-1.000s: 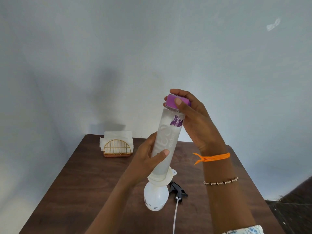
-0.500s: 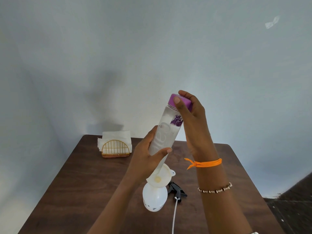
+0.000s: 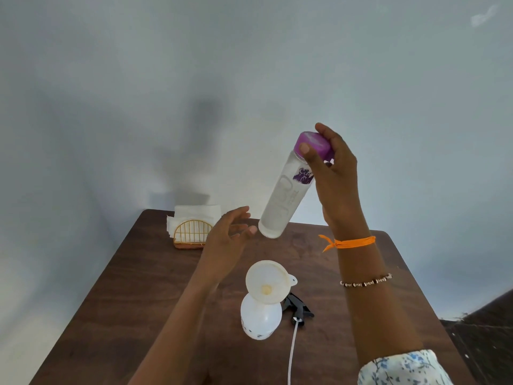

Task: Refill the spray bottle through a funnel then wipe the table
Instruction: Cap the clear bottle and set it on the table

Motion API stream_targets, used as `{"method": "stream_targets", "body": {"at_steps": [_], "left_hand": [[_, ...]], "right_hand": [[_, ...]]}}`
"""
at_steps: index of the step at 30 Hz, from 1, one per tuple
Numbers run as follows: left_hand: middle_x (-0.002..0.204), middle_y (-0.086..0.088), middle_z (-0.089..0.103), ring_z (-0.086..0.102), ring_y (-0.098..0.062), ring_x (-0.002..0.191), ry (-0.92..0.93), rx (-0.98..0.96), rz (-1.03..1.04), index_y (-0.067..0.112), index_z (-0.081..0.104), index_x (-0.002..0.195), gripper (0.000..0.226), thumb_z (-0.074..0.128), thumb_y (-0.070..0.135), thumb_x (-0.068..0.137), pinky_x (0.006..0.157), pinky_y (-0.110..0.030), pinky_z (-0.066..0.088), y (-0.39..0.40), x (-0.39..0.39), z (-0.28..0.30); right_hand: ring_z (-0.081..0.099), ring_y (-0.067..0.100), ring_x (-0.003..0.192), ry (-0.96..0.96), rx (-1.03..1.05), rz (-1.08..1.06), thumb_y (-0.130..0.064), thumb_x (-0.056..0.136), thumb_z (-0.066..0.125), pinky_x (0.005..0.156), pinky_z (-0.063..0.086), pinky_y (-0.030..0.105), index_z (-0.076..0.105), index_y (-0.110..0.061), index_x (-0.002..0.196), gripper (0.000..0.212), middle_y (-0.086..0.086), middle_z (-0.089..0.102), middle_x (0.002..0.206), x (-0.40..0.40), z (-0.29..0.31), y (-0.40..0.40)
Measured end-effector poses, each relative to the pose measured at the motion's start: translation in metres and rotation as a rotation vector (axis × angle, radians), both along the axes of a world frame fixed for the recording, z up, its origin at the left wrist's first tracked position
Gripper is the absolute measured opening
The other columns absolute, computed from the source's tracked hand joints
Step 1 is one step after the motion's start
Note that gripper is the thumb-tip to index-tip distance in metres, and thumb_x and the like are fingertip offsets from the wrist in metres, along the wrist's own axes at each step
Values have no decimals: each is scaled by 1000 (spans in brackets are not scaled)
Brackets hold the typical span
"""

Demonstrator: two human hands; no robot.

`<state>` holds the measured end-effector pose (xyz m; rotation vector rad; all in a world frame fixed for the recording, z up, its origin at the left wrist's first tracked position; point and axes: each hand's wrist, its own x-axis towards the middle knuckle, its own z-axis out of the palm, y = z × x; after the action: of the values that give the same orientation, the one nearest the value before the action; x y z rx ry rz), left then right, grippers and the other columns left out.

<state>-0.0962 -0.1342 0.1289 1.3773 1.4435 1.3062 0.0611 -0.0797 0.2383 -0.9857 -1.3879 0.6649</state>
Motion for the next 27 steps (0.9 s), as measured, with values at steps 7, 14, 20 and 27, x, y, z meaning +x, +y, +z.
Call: {"method": "stream_targets", "body": {"at_steps": [7, 14, 20, 27], "left_hand": [[114, 11, 60, 55, -5, 106, -36, -213, 43, 28, 54, 122, 34, 59, 22, 88, 77, -15, 41, 18, -17, -44], [111, 10, 59, 56, -8, 107, -42, -346, 43, 26, 53, 122, 34, 58, 20, 89, 93, -28, 47, 36, -19, -78], [112, 8, 59, 55, -8, 106, -23, -414, 50, 23, 52, 123, 34, 57, 19, 90, 85, -20, 45, 47, -21, -97], [118, 9, 56, 52, -7, 107, -32, -472, 60, 26, 51, 123, 34, 57, 23, 90, 84, -20, 43, 57, -23, -112]], "right_hand": [[52, 6, 101, -163, -105, 29, -7, 83, 65, 83, 40, 5, 52, -12, 127, 46, -5, 56, 116, -12, -51, 44], [51, 24, 113, -402, -190, 105, 6, 79, 62, 94, 46, 31, 50, -7, 126, 51, 10, 53, 127, -31, -123, 85], [51, 23, 109, -467, -217, 153, 6, 78, 63, 91, 47, 32, 51, -5, 123, 48, 12, 54, 124, -47, -162, 113], [51, 24, 106, -489, -255, 159, 6, 79, 60, 82, 46, 22, 52, -7, 121, 44, 11, 53, 121, -60, -179, 136]]}}
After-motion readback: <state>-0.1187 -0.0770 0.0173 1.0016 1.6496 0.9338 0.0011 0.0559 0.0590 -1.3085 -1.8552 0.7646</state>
